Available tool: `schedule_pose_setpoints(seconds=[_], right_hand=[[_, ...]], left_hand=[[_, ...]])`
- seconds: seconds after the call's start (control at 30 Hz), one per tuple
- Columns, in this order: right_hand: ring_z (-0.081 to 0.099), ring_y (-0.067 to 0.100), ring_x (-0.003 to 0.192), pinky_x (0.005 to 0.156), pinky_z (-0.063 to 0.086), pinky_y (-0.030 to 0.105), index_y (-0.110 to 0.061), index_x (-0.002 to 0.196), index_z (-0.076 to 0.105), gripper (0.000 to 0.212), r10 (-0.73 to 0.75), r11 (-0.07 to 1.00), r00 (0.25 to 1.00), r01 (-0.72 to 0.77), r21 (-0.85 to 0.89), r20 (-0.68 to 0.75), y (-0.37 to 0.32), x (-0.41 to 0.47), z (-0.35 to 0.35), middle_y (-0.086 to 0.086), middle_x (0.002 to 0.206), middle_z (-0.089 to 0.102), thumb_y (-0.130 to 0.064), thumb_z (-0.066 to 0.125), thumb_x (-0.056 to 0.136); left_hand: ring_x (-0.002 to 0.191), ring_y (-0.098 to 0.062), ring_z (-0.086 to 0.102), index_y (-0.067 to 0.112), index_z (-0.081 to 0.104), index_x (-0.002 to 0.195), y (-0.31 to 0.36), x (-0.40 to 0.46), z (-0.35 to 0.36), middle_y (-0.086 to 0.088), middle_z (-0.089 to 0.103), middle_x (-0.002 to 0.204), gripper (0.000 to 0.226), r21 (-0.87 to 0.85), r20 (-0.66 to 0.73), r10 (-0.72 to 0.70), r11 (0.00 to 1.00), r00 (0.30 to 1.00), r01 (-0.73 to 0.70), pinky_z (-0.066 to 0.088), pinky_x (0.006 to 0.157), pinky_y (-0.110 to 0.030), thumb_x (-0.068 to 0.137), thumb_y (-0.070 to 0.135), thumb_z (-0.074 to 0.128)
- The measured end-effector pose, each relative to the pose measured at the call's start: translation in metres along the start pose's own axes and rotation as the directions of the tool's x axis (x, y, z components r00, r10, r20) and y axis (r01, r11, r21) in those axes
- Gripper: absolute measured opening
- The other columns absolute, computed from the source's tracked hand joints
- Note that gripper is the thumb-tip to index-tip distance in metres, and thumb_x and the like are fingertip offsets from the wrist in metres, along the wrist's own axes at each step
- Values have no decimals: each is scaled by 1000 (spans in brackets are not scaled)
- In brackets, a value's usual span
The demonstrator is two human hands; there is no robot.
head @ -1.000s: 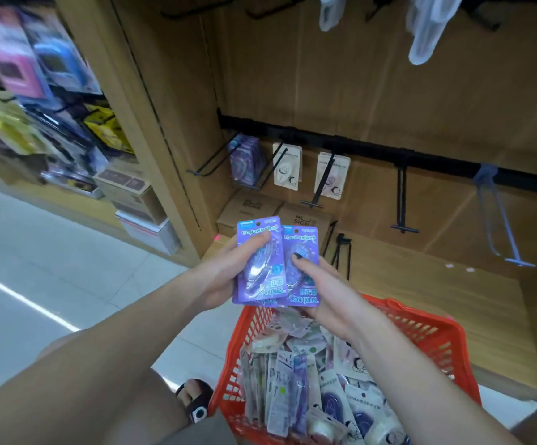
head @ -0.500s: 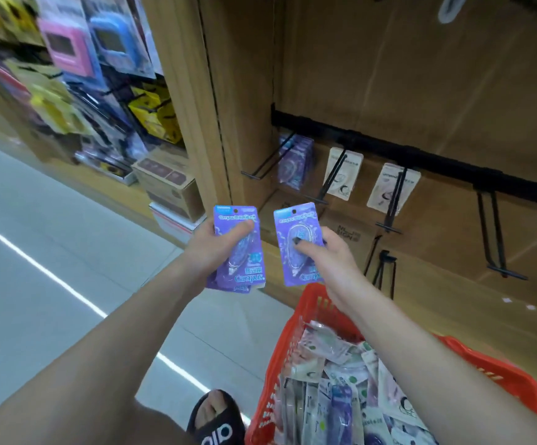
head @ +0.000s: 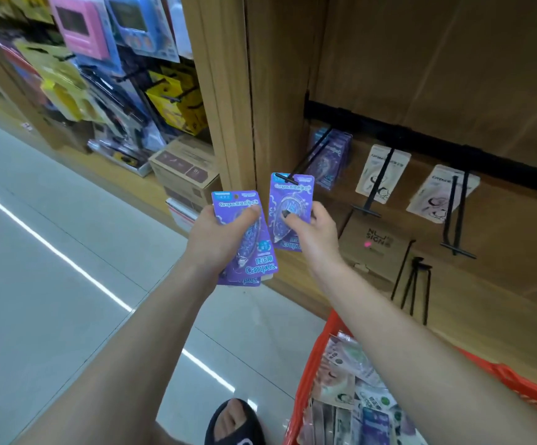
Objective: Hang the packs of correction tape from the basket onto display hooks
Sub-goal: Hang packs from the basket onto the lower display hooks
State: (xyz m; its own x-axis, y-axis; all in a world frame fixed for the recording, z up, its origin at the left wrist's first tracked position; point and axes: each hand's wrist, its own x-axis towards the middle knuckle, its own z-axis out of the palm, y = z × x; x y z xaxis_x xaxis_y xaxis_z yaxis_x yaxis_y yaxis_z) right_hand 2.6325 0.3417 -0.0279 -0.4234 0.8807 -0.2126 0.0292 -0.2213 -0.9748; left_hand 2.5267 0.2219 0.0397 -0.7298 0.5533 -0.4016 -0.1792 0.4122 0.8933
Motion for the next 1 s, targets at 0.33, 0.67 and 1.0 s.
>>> schedule_pose_setpoints(seconds=[0.33, 0.67, 1.0], right_hand=[[74, 24, 93, 88, 63, 45, -24, 99, 67, 18, 137, 990, 958, -136, 22, -253, 8, 67, 2, 1, 103, 75, -38, 74, 91], [65, 31, 118, 102, 57, 44, -14, 138, 45, 83, 353, 936, 892, -329, 129, -283, -5, 112, -8, 7, 132, 59, -60, 81, 79], [67, 15, 71, 69, 48, 31, -9, 101, 63, 28, 254, 966, 967, -255, 53, 15, 0, -15, -17, 4, 82, 71, -36, 64, 99]], left_hand=[[92, -14, 71, 32, 53, 101, -4, 8, 14, 8, 69, 104, 42, 183, 16, 111, 977, 994, -112, 61, 90, -40, 82, 60, 78], [94, -13, 69, 28, 51, 116, 0, 14, 34, 10, 65, 104, 53, 240, 89, 107, 962, 990, -126, 58, 83, -30, 84, 62, 74], [95, -15, 71, 26, 56, 112, -8, 21, 35, 7, 69, 104, 55, 260, 23, 89, 961, 996, -92, 60, 93, -44, 81, 68, 74]])
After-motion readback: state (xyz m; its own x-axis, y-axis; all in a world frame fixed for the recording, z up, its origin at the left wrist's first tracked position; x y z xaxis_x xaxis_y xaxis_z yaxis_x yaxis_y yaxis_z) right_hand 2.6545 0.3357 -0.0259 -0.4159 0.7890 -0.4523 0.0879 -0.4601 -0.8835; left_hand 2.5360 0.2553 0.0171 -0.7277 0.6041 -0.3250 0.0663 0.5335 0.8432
